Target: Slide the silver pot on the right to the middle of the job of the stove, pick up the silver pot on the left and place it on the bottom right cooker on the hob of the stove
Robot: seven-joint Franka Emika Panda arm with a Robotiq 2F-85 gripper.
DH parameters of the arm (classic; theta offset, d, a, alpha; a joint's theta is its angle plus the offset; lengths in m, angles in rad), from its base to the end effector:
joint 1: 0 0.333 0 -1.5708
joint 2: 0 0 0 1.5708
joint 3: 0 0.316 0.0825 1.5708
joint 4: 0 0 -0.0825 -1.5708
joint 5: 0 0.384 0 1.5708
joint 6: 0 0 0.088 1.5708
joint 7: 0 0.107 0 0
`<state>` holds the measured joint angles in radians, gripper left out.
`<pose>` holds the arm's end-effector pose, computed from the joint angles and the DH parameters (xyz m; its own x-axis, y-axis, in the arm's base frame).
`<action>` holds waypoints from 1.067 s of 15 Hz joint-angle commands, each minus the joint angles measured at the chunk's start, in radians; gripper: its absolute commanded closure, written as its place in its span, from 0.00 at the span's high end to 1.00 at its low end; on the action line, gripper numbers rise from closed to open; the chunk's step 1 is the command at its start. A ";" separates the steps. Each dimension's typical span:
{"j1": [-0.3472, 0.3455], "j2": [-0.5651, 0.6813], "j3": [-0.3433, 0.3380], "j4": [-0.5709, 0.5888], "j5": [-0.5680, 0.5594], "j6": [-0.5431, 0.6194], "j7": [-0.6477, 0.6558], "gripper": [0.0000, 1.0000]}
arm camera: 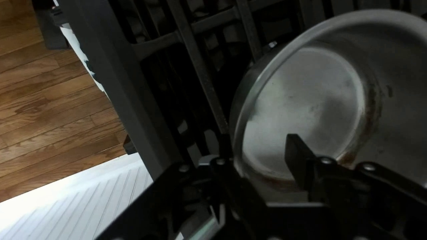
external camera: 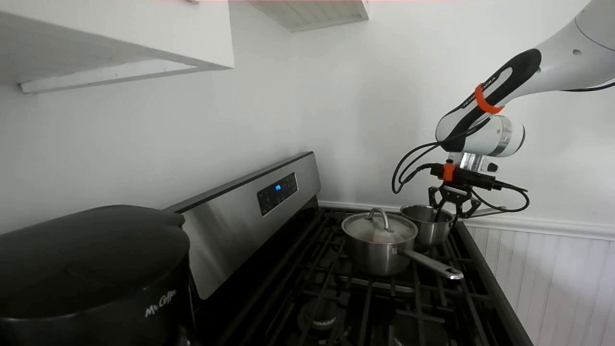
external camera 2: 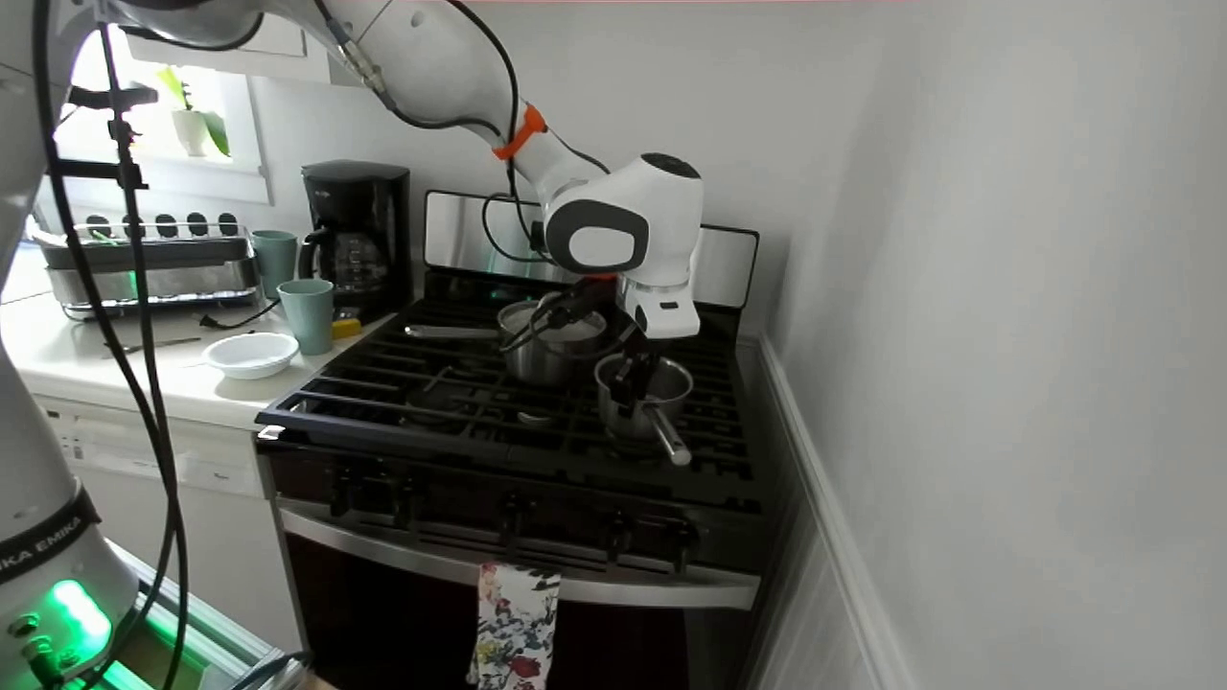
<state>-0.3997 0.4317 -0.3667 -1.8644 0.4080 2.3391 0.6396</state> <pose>0.4787 -0.4300 0.3061 -0.0677 -0.9967 -0.0440 -0.9827 0.0742 -0.1697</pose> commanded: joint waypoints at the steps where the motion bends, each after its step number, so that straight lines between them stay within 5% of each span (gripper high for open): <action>1: -0.012 -0.034 -0.001 0.012 0.009 -0.014 0.004 0.79; 5: -0.016 -0.062 -0.013 0.026 0.003 -0.019 0.007 1.00; 11: -0.018 -0.084 -0.012 0.033 -0.012 -0.034 -0.029 1.00; 16: 0.014 -0.191 -0.037 -0.006 -0.172 -0.041 -0.167 1.00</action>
<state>-0.4063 0.3321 -0.3883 -1.8312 0.3342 2.3269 0.5406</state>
